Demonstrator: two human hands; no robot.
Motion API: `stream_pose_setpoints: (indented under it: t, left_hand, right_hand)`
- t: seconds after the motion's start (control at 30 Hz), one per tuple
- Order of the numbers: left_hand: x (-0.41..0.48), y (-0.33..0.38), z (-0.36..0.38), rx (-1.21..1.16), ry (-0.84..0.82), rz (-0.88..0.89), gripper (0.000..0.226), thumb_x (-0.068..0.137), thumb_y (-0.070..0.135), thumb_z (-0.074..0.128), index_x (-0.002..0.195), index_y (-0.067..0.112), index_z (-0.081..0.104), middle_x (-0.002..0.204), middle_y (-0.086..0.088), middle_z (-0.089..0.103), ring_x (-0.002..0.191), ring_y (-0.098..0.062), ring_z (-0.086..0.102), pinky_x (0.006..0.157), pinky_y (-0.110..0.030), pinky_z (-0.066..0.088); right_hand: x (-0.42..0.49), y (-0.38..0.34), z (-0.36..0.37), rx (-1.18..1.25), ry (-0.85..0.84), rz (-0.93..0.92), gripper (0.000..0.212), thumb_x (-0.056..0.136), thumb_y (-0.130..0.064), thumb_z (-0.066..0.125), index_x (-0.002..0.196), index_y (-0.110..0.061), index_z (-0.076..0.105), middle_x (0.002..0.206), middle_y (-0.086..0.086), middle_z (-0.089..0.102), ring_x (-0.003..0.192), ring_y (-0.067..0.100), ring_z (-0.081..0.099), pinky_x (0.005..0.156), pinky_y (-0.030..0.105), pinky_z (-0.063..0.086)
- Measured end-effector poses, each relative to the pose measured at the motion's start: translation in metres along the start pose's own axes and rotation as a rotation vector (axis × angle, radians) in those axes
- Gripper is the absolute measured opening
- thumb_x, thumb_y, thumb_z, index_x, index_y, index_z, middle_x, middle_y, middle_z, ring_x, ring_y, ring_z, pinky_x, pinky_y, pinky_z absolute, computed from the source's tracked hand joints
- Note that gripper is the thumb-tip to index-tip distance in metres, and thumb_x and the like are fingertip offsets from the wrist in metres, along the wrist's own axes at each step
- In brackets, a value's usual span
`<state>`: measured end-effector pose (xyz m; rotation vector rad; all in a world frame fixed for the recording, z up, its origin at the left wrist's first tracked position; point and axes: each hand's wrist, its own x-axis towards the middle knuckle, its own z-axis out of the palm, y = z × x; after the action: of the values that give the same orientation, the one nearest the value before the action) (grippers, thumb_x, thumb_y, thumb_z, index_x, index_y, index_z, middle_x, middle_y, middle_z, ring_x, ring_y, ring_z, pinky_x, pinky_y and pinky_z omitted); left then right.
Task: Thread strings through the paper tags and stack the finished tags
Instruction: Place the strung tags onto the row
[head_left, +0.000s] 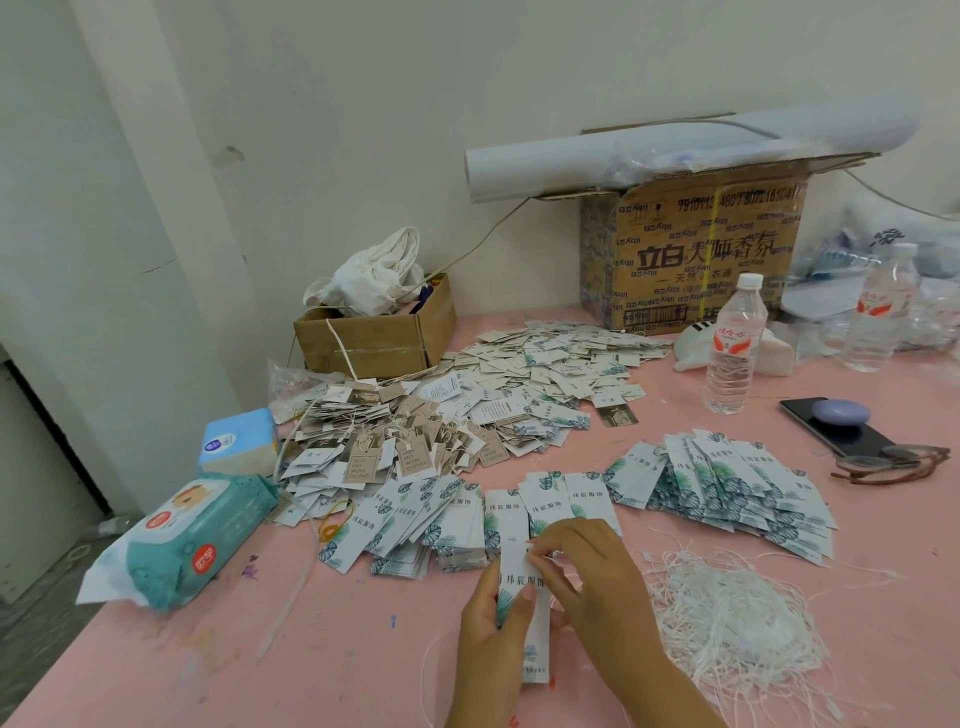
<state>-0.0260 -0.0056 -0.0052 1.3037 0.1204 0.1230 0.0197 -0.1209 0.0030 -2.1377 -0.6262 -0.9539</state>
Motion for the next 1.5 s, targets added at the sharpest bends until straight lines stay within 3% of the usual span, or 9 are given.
stream_pose_setpoints:
  t: [0.13,0.27,0.47,0.67,0.83,0.9,1.1,1.3,1.5]
  left_hand:
    - [-0.001,0.000,0.000,0.029,-0.029,0.013,0.036,0.095,-0.003,0.054,0.112,0.026,0.066,0.096,-0.004,0.076,0.080,-0.017,0.072,0.062,-0.024,0.055]
    - [0.000,0.000,0.000,0.044,-0.036,0.021,0.036,0.094,-0.004,0.054,0.112,0.025,0.066,0.097,-0.003,0.076,0.084,-0.016,0.072,0.064,-0.023,0.055]
    - [0.000,-0.001,0.001,0.070,-0.049,0.038,0.034,0.094,-0.004,0.054,0.114,0.021,0.064,0.098,0.000,0.076,0.090,-0.014,0.072,0.068,-0.021,0.055]
    - [0.002,-0.003,0.000,0.093,-0.043,0.058,0.034,0.094,-0.002,0.056,0.113,0.025,0.064,0.099,0.001,0.076,0.093,-0.020,0.071,0.076,-0.033,0.058]
    - [0.001,-0.004,0.000,0.137,-0.076,0.104,0.035,0.095,-0.002,0.054,0.115,0.026,0.062,0.103,0.009,0.074,0.098,-0.009,0.069,0.074,-0.017,0.053]
    - [0.001,-0.004,0.001,0.155,-0.091,0.122,0.038,0.095,-0.005,0.051,0.117,0.025,0.062,0.105,0.008,0.074,0.101,-0.008,0.068,0.077,-0.015,0.052]
    - [0.003,-0.010,-0.002,0.155,-0.082,0.145,0.033,0.095,0.005,0.057,0.120,0.025,0.060,0.110,0.004,0.072,0.102,-0.013,0.068,0.079,-0.023,0.054]
    - [0.007,-0.015,-0.004,0.144,-0.020,0.125,0.032,0.094,0.004,0.059,0.120,0.023,0.062,0.109,-0.002,0.072,0.106,-0.024,0.066,0.091,-0.041,0.055]
    - [0.007,-0.012,-0.004,0.118,0.011,0.126,0.034,0.093,0.001,0.059,0.117,0.025,0.065,0.105,-0.003,0.074,0.099,-0.023,0.069,0.085,-0.038,0.057]
  right_hand:
    - [0.000,-0.002,0.000,-0.016,0.014,-0.009,0.016,0.086,-0.027,0.057,0.080,-0.017,0.067,0.088,-0.007,0.063,0.087,0.007,0.051,0.076,0.018,0.042]
    - [-0.001,-0.002,0.002,-0.012,0.005,0.000,0.001,0.080,-0.018,0.067,0.079,-0.017,0.068,0.087,-0.008,0.063,0.085,0.005,0.050,0.074,0.016,0.041]
    - [-0.002,-0.002,0.002,-0.014,-0.010,0.005,0.001,0.079,-0.016,0.069,0.080,-0.016,0.068,0.087,-0.008,0.064,0.083,0.006,0.051,0.073,0.019,0.042]
    - [-0.004,0.000,0.002,-0.030,0.000,0.013,0.011,0.077,-0.010,0.076,0.081,-0.016,0.068,0.087,-0.006,0.064,0.082,0.011,0.055,0.072,0.022,0.044]
    - [-0.004,0.000,0.005,-0.016,-0.002,-0.027,0.003,0.082,-0.019,0.069,0.081,-0.017,0.067,0.088,-0.008,0.062,0.083,0.007,0.052,0.072,0.020,0.043]
    - [-0.004,-0.001,0.006,-0.012,-0.007,-0.037,0.012,0.086,-0.025,0.060,0.081,-0.017,0.067,0.089,-0.008,0.062,0.083,0.006,0.051,0.073,0.019,0.043]
    - [-0.004,-0.001,0.005,-0.031,0.006,-0.024,0.003,0.080,-0.019,0.069,0.080,-0.018,0.067,0.088,-0.008,0.063,0.086,0.005,0.049,0.074,0.016,0.041]
    - [-0.004,0.001,0.002,-0.036,0.016,0.033,0.019,0.072,-0.006,0.080,0.080,-0.016,0.067,0.086,-0.007,0.063,0.085,0.006,0.049,0.073,0.017,0.041]
    - [-0.003,0.000,0.001,0.002,-0.030,0.035,0.023,0.067,-0.004,0.084,0.078,-0.016,0.067,0.085,-0.006,0.063,0.083,0.005,0.048,0.070,0.019,0.042]
